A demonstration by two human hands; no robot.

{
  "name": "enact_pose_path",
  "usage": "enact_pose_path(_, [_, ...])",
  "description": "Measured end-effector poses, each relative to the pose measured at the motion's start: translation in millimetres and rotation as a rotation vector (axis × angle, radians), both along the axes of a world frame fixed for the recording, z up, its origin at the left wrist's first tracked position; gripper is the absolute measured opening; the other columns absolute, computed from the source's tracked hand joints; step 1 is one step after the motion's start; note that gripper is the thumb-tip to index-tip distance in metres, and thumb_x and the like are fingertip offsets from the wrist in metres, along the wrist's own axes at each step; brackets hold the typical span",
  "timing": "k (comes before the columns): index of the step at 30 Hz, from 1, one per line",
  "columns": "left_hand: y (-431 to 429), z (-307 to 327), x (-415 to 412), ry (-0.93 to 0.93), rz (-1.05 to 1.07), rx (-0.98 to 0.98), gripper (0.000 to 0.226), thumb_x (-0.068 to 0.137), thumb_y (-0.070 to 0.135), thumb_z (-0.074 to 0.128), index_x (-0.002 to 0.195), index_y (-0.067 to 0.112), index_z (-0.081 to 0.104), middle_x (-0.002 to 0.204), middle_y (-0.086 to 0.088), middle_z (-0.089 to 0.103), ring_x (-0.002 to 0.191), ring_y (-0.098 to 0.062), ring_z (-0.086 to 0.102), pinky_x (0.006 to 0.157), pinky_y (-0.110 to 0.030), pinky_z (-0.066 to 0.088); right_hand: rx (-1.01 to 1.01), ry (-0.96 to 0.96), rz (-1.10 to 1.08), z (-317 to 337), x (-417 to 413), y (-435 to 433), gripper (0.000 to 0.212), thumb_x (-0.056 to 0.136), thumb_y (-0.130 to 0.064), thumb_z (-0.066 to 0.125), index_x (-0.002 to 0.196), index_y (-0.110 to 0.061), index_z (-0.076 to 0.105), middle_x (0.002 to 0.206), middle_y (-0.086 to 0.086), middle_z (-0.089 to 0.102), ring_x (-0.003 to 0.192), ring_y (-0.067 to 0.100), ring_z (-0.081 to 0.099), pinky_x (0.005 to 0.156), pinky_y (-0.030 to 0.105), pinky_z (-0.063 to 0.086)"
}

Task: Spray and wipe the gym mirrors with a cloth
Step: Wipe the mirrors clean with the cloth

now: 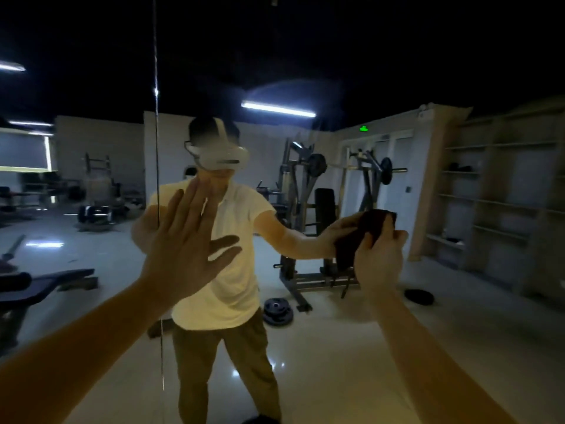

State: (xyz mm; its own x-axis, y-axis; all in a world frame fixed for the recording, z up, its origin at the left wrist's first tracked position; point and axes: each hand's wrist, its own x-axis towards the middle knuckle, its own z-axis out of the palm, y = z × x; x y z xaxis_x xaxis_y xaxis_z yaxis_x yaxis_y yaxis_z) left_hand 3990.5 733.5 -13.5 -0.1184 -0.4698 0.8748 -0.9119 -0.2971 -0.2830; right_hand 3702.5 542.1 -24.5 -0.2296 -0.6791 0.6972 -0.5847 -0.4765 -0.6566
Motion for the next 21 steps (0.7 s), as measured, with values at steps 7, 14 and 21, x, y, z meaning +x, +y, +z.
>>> enact_pose_path(7, [-8,-1,0,-0.008,0.019,-0.011,0.112,0.091,0.079,0.032,0.163,-0.005,0.013,0.172,-0.027,0.008,0.16,-0.041,0.009,0.129,-0.058,0.014,-0.206,0.058,0.177,1,102,77,0.061,0.104,-0.038,0.034,0.161,-0.029,0.016,0.144,0.014,0.039,0.107,0.025,0.061,0.094,0.042,0.057])
enact_pose_path(14, [-9,0,9,-0.053,0.017,-0.01,0.108,0.096,0.077,0.035,0.162,-0.007,0.02,0.171,-0.026,0.011,0.16,-0.04,0.012,0.13,-0.056,0.015,-0.509,0.513,0.41,-15,138,99,0.061,0.103,-0.03,0.048,0.158,-0.012,0.03,0.13,0.021,0.052,0.098,0.026,0.062,0.079,0.036,0.058])
enact_pose_path(21, [-10,0,9,-0.081,0.044,-0.045,0.115,0.09,0.083,0.036,0.163,-0.004,0.017,0.172,-0.026,0.011,0.161,-0.039,0.009,0.131,-0.052,0.006,-0.362,0.296,0.182,71,61,43,0.045,0.108,-0.037,0.041,0.152,-0.026,0.04,0.107,-0.025,0.042,0.081,-0.009,0.047,0.075,0.008,0.045])
